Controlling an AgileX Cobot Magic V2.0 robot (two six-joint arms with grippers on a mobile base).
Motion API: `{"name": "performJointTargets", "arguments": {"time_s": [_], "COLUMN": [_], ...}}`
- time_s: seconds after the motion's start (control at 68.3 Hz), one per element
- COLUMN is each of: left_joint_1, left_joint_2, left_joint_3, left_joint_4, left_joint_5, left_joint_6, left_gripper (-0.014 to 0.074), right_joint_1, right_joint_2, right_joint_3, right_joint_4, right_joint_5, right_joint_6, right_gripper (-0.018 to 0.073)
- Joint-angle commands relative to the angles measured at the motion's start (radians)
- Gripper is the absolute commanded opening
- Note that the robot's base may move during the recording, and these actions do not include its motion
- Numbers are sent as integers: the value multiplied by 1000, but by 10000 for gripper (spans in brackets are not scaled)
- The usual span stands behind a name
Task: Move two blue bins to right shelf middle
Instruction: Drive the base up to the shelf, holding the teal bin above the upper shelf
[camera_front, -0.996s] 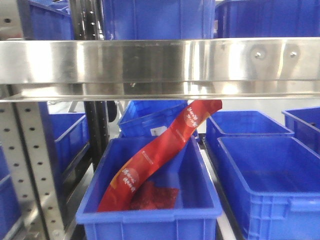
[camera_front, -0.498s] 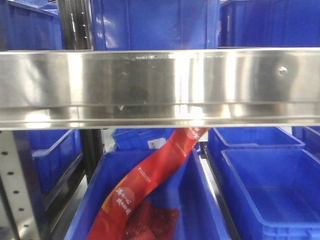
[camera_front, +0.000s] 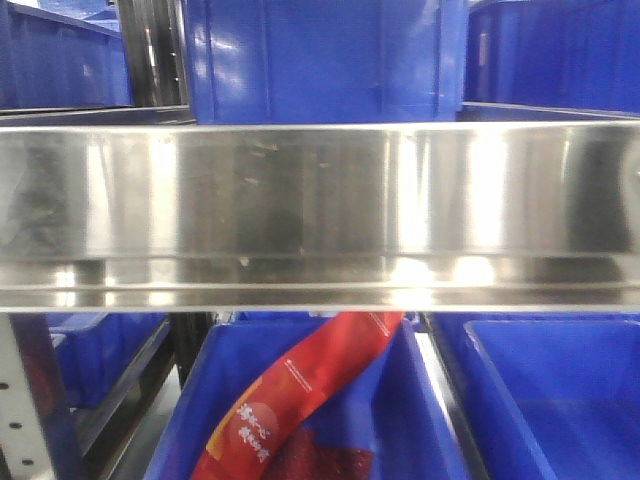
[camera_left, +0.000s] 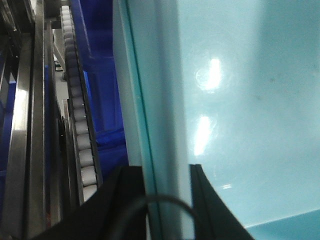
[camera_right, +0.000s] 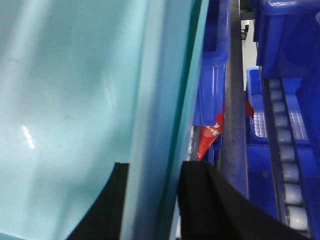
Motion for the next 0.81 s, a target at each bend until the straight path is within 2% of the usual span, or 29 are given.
{"name": "performJointTargets", "arguments": {"time_s": [0.0,0.791], "left_joint_1": [-7,-7], "left_joint_2": [-22,-22], "left_joint_3": [-24,-24], "left_joint_4": [-72,-72], "left_joint_5": [-87,-87], "left_joint_6": [11,11], "left_gripper": [-111,-111], "right_joint_1": [-1,-1], "right_joint_2": [-4,-4], "right_joint_3": [-11,-11], "right_joint_4": [-4,-4], "right_joint_5": [-79,-79], "right_joint_6": [22,22], "right_gripper": [-154,-154]}}
